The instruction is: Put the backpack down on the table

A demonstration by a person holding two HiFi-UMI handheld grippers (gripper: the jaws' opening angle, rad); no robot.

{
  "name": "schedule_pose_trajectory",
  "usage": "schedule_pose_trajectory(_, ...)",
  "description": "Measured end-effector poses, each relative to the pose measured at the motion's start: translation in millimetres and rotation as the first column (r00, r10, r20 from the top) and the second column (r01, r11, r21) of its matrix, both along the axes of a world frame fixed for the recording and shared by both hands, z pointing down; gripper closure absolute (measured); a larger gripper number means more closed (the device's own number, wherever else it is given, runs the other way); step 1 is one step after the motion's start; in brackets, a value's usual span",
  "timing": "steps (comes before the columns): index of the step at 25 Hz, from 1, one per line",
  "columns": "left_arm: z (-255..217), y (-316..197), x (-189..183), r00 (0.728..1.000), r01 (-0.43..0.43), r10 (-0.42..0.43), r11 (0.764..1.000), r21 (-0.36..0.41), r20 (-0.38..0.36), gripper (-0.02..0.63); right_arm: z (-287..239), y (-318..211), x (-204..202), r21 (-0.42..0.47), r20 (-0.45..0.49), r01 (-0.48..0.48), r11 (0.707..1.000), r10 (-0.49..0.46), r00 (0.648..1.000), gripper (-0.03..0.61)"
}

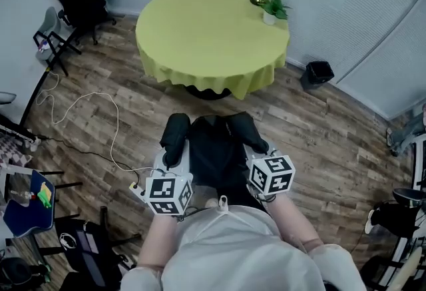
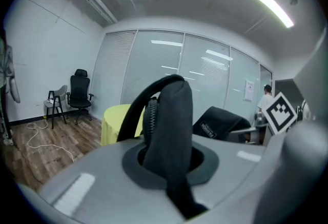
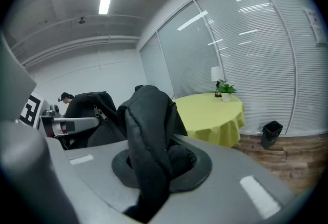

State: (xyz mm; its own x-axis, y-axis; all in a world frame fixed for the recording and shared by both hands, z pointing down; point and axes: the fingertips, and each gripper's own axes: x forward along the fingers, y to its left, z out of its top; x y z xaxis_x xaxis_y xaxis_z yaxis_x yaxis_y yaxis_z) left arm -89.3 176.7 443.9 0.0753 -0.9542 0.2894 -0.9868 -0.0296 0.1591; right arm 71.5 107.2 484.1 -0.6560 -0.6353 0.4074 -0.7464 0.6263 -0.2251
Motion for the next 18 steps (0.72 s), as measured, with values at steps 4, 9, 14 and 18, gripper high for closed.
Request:
schedule_pose_trajectory(4,0.5,-42.9,-3.0,1.000,0.021,-0.022,1.000,-0.011,-0.010,0.591,1.3,-47.3,-3.7,-0.012,0.006,0.021,1.000,-0.020,1.000,0.537)
schedule_pose_trajectory(9,-9.0,-111.0,-2.4,0.998,0.056,-0.056,0.998,-0.013,-0.012,0.591,-9.2,-120.7,-6.1,-0.009,0.010,0.067,0.998,-0.067,0.998,0.537)
schedule_pose_trajectory(14,-18.0,-188.0,8.4,0.996,0.089,-0.089,0.996,-0.003,-0.011,0.591,-19.9,-204.6,1.4,0.007,0.017,0.115,0.993,-0.115,0.993,0.537)
schedule_pose_trajectory(18,-24.3,-243.0,8.4,0.994,0.107,-0.107,0.994,0.010,-0.017,0.591,-28.9,-264.2,1.1,0.022,0.031,0.133,0.991,-0.134,0.991,0.537)
